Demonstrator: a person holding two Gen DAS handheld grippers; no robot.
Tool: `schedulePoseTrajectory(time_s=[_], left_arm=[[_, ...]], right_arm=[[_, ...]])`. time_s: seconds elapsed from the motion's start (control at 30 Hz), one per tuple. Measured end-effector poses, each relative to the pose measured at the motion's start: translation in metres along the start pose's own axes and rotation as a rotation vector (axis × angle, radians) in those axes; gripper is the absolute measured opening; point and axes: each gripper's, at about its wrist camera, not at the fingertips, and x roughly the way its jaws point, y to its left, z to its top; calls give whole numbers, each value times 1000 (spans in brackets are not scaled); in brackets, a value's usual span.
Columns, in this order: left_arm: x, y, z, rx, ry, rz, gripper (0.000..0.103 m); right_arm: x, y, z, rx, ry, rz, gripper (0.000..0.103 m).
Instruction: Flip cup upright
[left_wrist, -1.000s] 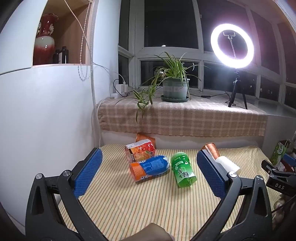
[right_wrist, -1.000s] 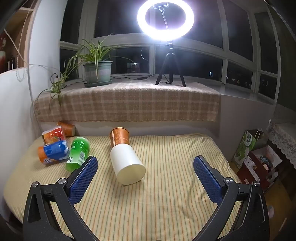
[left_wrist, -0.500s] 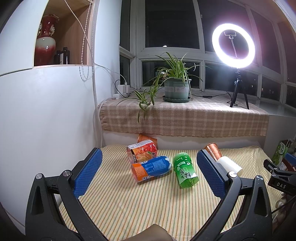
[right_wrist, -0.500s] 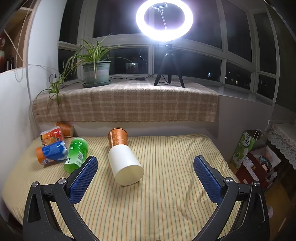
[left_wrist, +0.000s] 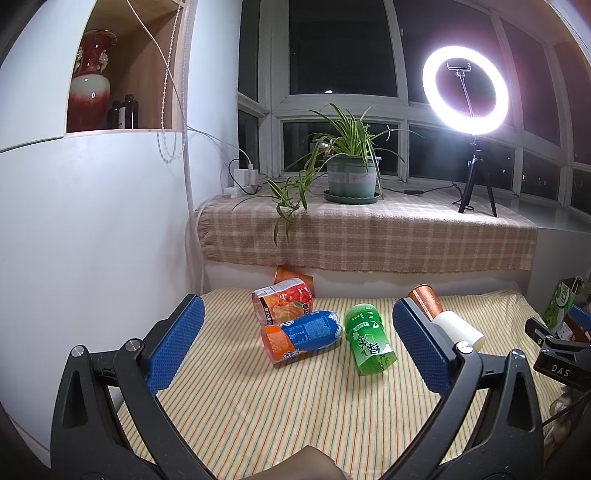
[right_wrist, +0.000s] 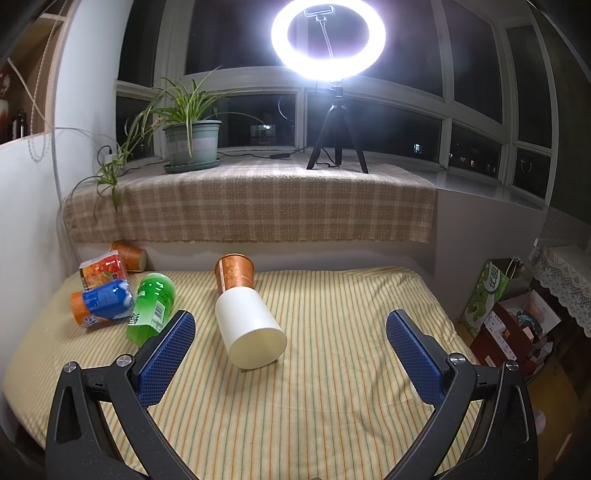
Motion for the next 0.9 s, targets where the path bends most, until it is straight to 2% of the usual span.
schedulePoseTrajectory(time_s=[0.9], left_arm=[[0,-1,0,1,-2,3,103]], right_arm=[[2,1,-2,-7,3,1,102]])
